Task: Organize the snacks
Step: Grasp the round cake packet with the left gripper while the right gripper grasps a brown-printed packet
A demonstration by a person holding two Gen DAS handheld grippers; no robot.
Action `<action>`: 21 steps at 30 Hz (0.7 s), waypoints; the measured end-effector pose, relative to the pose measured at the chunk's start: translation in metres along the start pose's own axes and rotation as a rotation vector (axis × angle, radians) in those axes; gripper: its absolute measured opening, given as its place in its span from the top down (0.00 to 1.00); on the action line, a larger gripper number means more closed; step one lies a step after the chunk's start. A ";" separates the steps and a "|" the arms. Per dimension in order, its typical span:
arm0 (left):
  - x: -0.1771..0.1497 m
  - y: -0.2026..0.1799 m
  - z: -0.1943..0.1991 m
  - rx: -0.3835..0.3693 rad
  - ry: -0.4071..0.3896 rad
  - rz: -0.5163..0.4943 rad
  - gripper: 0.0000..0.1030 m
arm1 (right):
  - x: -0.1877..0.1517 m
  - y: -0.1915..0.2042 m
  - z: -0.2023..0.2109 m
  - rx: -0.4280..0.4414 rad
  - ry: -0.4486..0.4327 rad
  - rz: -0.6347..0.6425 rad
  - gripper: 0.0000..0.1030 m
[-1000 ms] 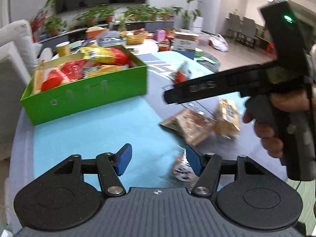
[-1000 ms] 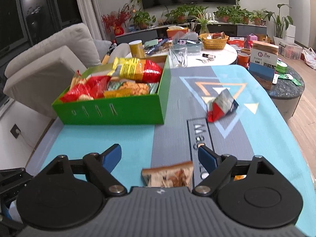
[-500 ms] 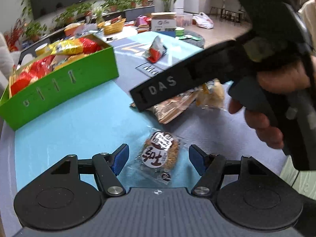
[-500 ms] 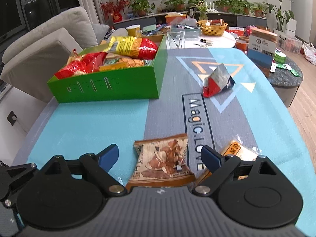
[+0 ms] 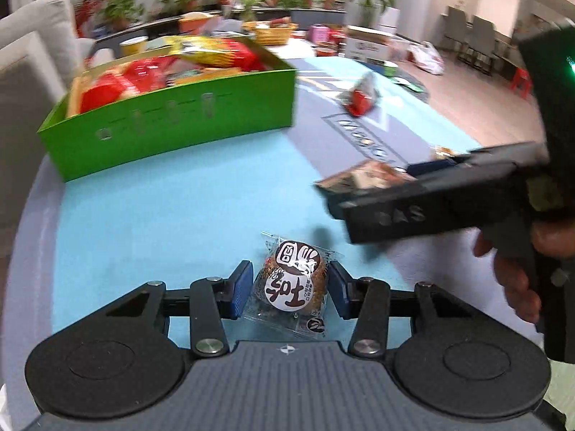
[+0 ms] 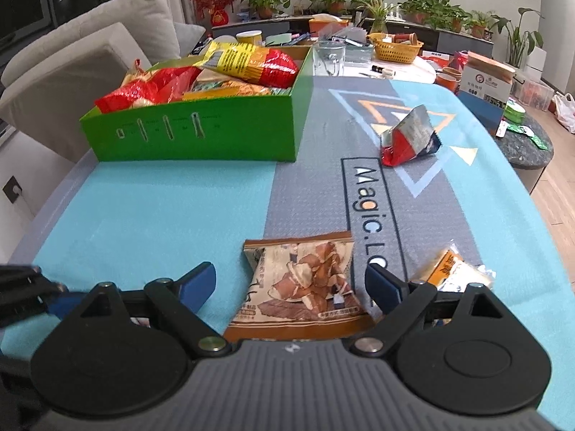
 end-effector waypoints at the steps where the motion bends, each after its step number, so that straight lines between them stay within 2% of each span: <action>1: 0.001 0.004 0.000 0.015 -0.006 0.009 0.59 | 0.000 0.001 -0.001 -0.006 0.002 0.007 0.53; 10: 0.005 0.026 0.005 0.063 -0.035 0.067 0.59 | 0.002 0.002 0.001 0.018 -0.011 -0.049 0.54; 21: 0.012 0.031 0.012 0.060 -0.079 0.081 0.64 | 0.015 0.012 0.017 0.036 -0.082 -0.050 0.54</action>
Point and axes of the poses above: each gripper's, at about its wrist camera, not at the fingertips, and z roughly against the way its jaws point, y to its left, x to its top, the point moved 2 cm from there along -z, roughly the way its jaws point, and after that the axes turned 14 degrees about z, right-handed, at the moved point
